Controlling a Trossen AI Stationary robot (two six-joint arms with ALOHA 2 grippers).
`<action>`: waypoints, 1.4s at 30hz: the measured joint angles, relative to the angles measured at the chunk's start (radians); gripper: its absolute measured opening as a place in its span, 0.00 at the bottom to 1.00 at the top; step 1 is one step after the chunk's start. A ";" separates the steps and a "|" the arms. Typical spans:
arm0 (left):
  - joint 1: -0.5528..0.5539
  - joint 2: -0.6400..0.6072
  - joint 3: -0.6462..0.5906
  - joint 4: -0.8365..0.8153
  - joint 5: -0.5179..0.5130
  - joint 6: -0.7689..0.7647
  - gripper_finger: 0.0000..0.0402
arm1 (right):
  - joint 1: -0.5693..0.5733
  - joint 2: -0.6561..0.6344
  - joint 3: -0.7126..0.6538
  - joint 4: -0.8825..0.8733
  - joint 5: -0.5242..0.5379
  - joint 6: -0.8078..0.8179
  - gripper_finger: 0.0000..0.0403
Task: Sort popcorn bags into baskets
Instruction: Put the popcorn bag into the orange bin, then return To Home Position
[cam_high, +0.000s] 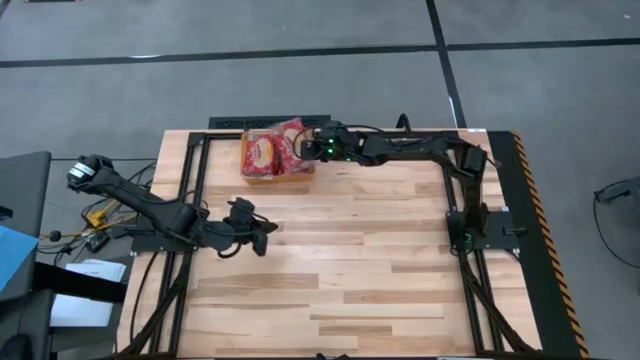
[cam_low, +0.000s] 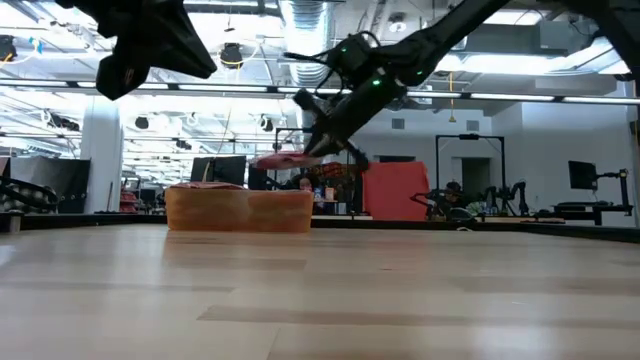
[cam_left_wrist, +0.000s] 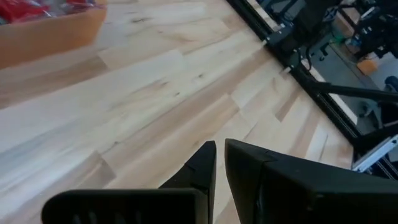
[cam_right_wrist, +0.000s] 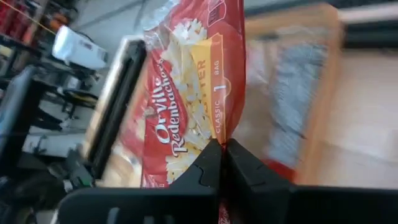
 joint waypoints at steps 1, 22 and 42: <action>0.000 -0.003 0.000 -0.007 -0.005 -0.001 0.06 | 0.000 0.013 0.020 -0.009 0.003 0.002 0.08; -0.002 -0.006 0.000 -0.015 -0.021 -0.009 0.08 | 0.013 0.082 0.124 -0.237 0.129 -0.069 0.34; 0.002 -0.194 0.001 0.115 -0.159 0.192 0.12 | 0.054 -0.339 0.124 -0.451 -0.038 -0.630 0.54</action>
